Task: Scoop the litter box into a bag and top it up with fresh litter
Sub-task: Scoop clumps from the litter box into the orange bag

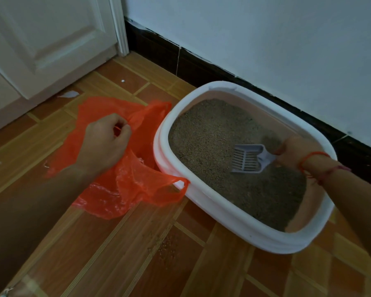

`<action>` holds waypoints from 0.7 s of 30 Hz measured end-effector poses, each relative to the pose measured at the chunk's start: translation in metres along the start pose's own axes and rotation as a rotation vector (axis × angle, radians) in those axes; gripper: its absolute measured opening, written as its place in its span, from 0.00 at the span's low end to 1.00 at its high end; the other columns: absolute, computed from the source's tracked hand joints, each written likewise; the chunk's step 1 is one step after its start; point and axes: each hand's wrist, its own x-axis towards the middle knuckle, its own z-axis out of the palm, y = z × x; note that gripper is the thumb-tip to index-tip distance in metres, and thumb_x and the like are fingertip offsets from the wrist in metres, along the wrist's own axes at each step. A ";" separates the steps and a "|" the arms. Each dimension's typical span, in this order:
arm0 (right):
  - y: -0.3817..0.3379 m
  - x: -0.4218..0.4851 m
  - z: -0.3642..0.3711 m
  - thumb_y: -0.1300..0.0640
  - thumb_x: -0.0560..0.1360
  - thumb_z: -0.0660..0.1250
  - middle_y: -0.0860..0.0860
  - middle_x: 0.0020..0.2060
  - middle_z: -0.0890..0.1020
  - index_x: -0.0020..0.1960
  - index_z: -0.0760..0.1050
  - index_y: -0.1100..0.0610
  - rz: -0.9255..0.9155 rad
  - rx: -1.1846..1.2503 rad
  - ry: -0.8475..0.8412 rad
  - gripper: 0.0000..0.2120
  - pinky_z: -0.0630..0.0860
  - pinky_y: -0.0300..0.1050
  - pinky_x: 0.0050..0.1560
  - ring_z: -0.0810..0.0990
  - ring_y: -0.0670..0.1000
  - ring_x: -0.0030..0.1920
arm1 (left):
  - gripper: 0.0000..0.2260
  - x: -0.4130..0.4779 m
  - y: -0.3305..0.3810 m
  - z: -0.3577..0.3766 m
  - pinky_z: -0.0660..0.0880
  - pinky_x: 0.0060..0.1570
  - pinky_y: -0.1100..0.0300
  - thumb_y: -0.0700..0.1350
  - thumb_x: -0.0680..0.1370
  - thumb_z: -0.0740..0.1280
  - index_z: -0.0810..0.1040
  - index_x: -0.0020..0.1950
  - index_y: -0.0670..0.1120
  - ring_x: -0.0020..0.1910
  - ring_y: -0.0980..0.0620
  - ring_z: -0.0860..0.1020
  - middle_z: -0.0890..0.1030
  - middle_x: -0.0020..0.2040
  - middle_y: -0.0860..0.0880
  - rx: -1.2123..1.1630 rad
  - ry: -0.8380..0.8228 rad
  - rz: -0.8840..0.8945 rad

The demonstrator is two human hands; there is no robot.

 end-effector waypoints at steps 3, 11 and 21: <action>-0.009 0.002 0.009 0.46 0.73 0.71 0.53 0.37 0.84 0.45 0.84 0.55 -0.029 0.086 -0.010 0.12 0.80 0.47 0.43 0.82 0.51 0.38 | 0.05 0.000 0.000 0.002 0.74 0.46 0.55 0.41 0.79 0.66 0.80 0.47 0.42 0.41 0.50 0.78 0.81 0.43 0.49 0.002 -0.005 -0.009; -0.046 0.003 0.023 0.52 0.74 0.71 0.49 0.42 0.81 0.59 0.81 0.52 -0.123 0.320 -0.029 0.14 0.72 0.39 0.37 0.77 0.46 0.37 | 0.05 0.000 -0.004 0.007 0.71 0.44 0.59 0.41 0.79 0.65 0.80 0.47 0.42 0.40 0.53 0.77 0.79 0.41 0.52 0.008 -0.016 -0.030; -0.093 0.004 0.036 0.51 0.76 0.68 0.52 0.42 0.82 0.61 0.80 0.52 -0.173 0.438 0.043 0.14 0.78 0.46 0.44 0.79 0.51 0.40 | 0.05 -0.001 -0.004 0.011 0.72 0.41 0.61 0.42 0.79 0.65 0.80 0.47 0.43 0.39 0.51 0.77 0.79 0.41 0.52 0.005 -0.035 -0.053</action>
